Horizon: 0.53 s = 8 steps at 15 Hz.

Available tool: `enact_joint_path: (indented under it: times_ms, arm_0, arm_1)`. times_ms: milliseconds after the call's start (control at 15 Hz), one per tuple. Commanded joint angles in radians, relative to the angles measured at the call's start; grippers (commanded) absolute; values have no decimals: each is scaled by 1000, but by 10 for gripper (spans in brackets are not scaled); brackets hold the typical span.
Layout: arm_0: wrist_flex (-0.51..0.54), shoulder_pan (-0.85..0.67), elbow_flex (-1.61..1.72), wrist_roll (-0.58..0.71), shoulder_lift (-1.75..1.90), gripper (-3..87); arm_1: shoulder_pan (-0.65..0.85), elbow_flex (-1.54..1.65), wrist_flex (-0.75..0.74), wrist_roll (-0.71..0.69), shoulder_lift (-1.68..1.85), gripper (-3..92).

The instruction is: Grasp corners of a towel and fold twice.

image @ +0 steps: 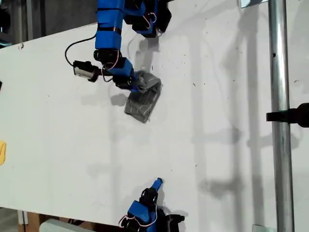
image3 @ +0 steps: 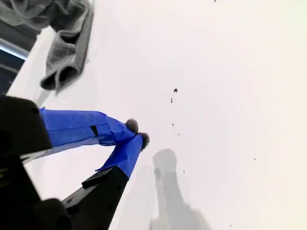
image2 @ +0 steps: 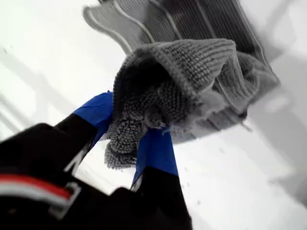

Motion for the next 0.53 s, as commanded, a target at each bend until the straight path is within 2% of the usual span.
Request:
enact_joint_path:
  times_ms: [0, 67, 200, 267, 400, 467]
  arm_0:
    - [5, 6, 6, -23, 8, -7]
    - [6, 2, 6, -21, 8, 4]
    - [8, -28, 6, -20, 8, 9]
    - [8, -38, 6, -23, 8, 15]
    - [9, -77, 6, -20, 8, 32]
    - [9, -95, 6, 9, 8, 32]
  arm_1:
    - [77, 48, -416, -160, 58, 162]
    - [101, 118, -545, -196, 120, 322]
    - [126, 250, -736, -281, 316, 190]
    - [147, 330, -782, -290, 459, 177]
    - [212, 512, -692, -278, 799, 177]
    - [241, 614, -561, -238, 1006, 177]
